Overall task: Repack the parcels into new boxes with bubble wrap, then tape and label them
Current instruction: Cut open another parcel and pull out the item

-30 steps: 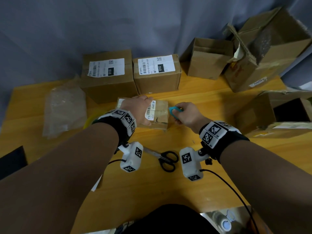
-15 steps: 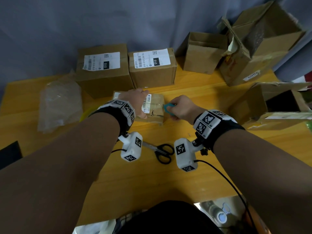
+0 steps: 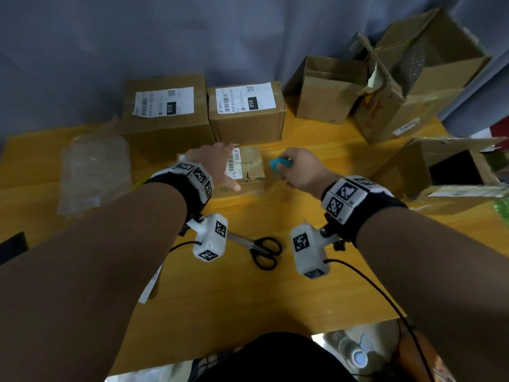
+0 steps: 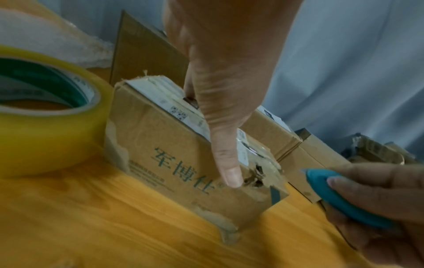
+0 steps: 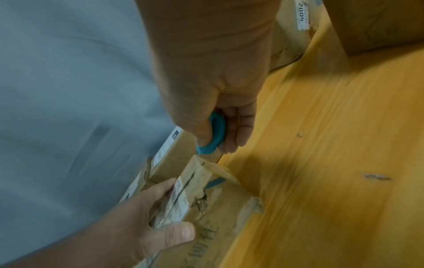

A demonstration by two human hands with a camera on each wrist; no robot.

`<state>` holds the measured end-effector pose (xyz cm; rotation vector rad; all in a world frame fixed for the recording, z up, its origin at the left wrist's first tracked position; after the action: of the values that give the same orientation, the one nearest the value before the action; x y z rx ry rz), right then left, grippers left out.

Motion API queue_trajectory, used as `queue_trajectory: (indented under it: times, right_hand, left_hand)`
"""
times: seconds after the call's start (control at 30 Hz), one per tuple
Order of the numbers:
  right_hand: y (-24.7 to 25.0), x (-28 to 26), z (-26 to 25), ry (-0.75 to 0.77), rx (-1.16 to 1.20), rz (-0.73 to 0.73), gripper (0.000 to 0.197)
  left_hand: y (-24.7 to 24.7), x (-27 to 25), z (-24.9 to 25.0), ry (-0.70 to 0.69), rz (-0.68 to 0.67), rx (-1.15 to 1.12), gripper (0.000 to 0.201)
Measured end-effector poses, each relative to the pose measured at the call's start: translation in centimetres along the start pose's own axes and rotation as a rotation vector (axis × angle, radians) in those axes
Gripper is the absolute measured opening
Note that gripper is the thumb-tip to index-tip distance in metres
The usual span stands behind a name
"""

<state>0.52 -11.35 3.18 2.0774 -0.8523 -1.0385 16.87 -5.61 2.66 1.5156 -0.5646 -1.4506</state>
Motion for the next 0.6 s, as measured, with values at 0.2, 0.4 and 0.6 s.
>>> queue_trajectory:
  times: [0.2, 0.4, 0.6]
  right_hand:
    - [-0.6, 2.0, -1.0, -0.046, 0.001, -0.017, 0.029]
    - [-1.3, 2.4, -1.1, -0.084, 0.164, -0.052, 0.031]
    - [-1.1, 1.0, -0.7, -0.085, 0.258, -0.093, 0.032]
  left_hand:
    - [0.1, 0.3, -0.8, -0.035, -0.049, -0.11, 0.107]
    - [0.3, 0.4, -0.7, -0.065, -0.013, -0.152, 0.099]
    - [0.4, 0.3, -0.4, -0.055, -0.023, -0.132, 0.099]
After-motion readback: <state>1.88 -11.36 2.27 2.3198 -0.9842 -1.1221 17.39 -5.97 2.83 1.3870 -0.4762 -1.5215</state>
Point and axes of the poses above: each hand's wrist, its own x-axis towards the middle knuckle, its own y-axis out of the back of the hand, z = x × y, the point moved 9 cm from there along x, towards the middle knuckle, and after that the axes turned 14 degrees about -x, right-handed, at the moved point
